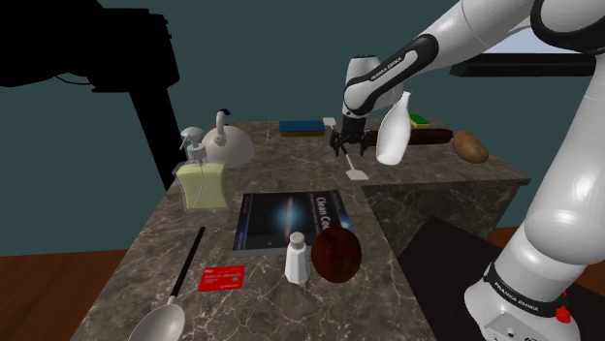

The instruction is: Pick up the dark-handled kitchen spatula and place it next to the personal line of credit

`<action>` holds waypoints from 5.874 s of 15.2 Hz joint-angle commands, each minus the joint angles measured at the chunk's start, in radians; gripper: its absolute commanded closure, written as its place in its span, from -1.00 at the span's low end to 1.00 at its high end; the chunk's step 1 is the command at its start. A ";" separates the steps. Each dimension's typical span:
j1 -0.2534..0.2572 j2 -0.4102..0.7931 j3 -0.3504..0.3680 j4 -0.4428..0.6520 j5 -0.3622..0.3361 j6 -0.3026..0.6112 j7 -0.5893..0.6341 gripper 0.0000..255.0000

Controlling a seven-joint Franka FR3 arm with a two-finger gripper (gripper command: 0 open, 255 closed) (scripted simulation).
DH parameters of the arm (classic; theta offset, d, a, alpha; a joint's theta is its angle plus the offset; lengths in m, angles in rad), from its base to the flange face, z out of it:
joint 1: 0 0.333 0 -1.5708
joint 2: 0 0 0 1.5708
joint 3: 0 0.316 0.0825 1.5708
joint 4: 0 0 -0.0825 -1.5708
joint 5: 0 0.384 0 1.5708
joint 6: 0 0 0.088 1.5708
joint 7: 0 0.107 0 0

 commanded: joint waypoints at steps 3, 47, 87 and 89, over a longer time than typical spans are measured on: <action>-0.001 0.009 -0.001 -0.007 0.000 0.017 -0.001 -1.00; 0.125 -0.395 0.148 -0.237 0.025 -0.166 0.250 1.00; 0.425 -0.440 0.734 -0.334 0.219 -0.103 0.993 1.00; 0.419 -0.420 0.744 -0.348 0.210 -0.071 1.003 1.00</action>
